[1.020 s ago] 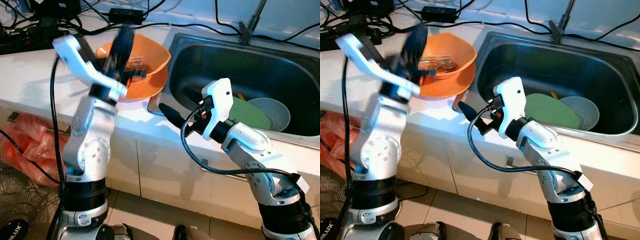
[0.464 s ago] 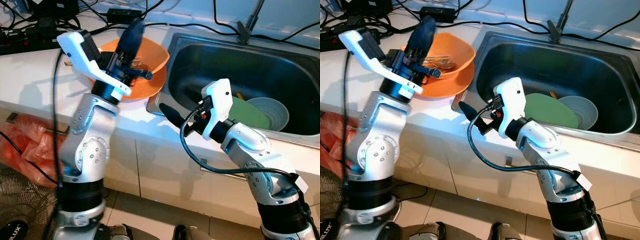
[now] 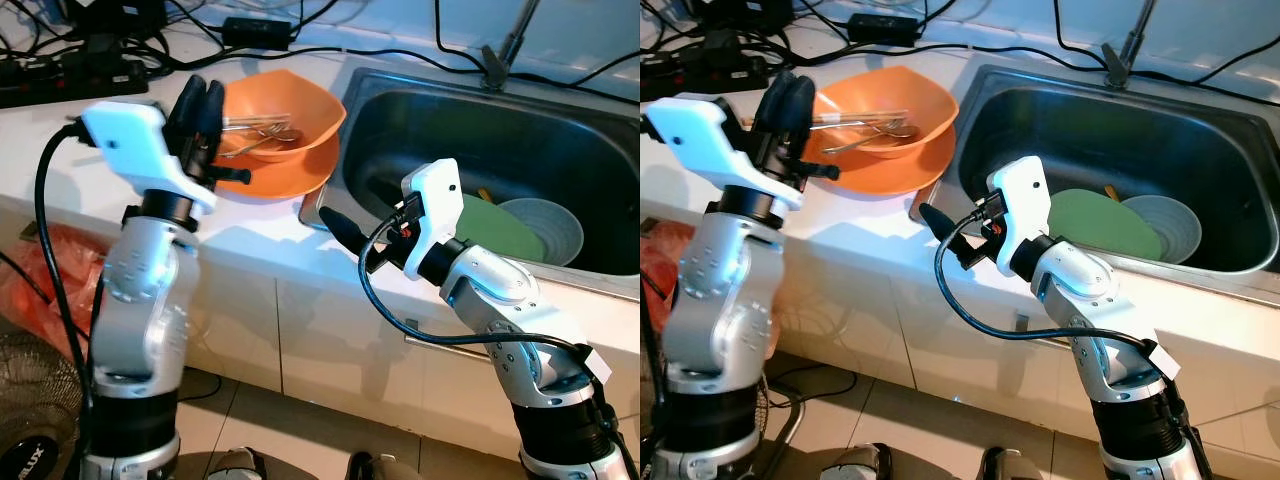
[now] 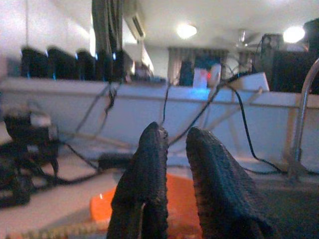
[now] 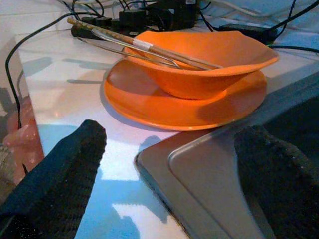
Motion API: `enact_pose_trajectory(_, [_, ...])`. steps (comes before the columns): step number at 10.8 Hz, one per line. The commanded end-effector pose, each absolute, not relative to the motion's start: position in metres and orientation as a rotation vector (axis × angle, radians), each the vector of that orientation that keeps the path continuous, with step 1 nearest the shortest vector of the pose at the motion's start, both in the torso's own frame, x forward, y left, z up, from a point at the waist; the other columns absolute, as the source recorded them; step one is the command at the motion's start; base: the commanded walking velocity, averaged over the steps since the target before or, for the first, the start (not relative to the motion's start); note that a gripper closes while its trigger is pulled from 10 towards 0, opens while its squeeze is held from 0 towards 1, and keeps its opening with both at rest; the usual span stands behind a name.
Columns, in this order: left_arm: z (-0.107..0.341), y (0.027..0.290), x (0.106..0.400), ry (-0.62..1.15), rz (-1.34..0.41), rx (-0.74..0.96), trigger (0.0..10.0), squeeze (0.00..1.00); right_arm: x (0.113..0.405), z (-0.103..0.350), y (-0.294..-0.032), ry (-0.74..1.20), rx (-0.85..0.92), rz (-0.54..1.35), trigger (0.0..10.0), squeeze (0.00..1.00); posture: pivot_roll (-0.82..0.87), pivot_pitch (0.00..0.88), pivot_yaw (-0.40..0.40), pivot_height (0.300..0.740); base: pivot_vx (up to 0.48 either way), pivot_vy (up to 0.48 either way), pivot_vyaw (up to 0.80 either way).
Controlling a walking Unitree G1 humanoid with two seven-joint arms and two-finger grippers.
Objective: Kitchen organization
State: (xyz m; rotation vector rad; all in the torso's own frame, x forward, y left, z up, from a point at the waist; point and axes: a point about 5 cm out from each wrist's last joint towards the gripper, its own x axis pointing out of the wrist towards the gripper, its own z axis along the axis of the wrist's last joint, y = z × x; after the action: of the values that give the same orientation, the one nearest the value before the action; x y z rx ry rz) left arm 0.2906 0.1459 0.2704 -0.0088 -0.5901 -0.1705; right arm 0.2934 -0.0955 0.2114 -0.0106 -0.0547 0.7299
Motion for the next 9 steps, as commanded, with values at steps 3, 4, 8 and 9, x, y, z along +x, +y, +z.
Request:
enact_pose_trajectory(3, [0.259,0.14,0.289,-0.578,-0.166,0.018,10.0,1.0,0.294,0.213,-0.095,-0.067,-0.022,0.727,10.0,0.0,0.04,0.123,-0.028,0.74,0.0,0.0,0.0])
enact_pose_trajectory(4, [0.248,0.14,0.289,-0.546,-0.167,0.004,10.0,1.0,0.294,0.214,-0.096,-0.069,-0.023,0.724,10.0,0.0,0.03,0.126,-0.027,0.74,0.0,0.0,0.0])
enact_pose_trajectory(8, [0.23,0.147,0.29,-0.515,-0.136,0.049,10.0,1.0,0.293,0.213,-0.095,-0.065,-0.026,0.725,10.0,0.0,0.03,0.128,-0.028,0.74,0.0,0.0,0.0])
enact_pose_trajectory(9, [0.226,0.148,0.292,-0.509,-0.134,0.061,10.0,1.0,0.293,0.213,-0.096,-0.065,-0.028,0.724,10.0,0.0,0.03,0.13,-0.028,0.74,0.0,0.0,0.0])
